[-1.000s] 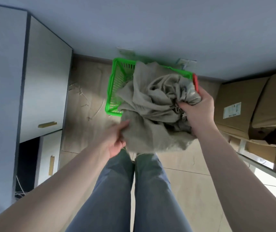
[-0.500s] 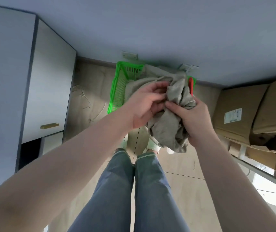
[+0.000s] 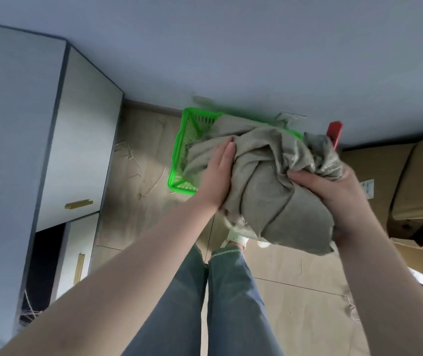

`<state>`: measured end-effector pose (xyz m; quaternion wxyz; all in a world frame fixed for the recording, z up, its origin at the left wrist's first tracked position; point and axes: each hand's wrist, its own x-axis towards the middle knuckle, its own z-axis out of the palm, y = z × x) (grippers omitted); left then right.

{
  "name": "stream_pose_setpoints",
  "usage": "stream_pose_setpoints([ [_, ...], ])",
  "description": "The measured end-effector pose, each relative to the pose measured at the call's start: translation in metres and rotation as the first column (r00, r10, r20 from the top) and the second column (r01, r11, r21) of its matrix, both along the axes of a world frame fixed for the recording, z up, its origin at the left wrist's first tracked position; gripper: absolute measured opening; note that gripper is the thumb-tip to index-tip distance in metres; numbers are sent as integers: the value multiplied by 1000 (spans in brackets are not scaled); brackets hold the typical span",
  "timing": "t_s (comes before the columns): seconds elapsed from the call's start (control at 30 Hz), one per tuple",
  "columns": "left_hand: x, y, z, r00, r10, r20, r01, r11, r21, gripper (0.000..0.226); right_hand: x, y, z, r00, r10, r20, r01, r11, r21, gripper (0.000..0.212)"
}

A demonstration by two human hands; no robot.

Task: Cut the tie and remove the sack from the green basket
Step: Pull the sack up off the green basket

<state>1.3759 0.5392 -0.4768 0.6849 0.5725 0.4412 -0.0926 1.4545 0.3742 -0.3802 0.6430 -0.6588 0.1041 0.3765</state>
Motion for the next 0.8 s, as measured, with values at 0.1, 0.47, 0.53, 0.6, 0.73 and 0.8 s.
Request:
stream_pose_setpoints([
  [0.1, 3, 11, -4, 1000, 29, -8, -29, 1000, 7, 75, -2, 6, -15, 998, 53, -15, -54, 996, -71, 33],
  [0.47, 37, 47, 11, 958, -54, -281, 69, 997, 45, 54, -14, 1, -18, 968, 247, 43, -246, 969, -19, 36],
  [0.53, 21, 13, 16, 859, -413, -302, 316, 892, -322, 41, -12, 1, -24, 954, 295, 55, -289, 953, -92, 37],
  [0.6, 24, 15, 4, 855, -480, -197, 442, 872, -209, 32, -7, 2, -28, 940, 338, 54, -324, 930, -174, 37],
  [0.73, 48, 67, -3, 951, -278, -138, 310, 879, 363, 26, 6, 9, -15, 953, 265, 144, -244, 959, -144, 39],
  [0.8, 45, 78, -8, 988, -131, -85, 156, 877, 454, 29, 14, 12, -16, 973, 164, 161, -151, 985, -87, 39],
])
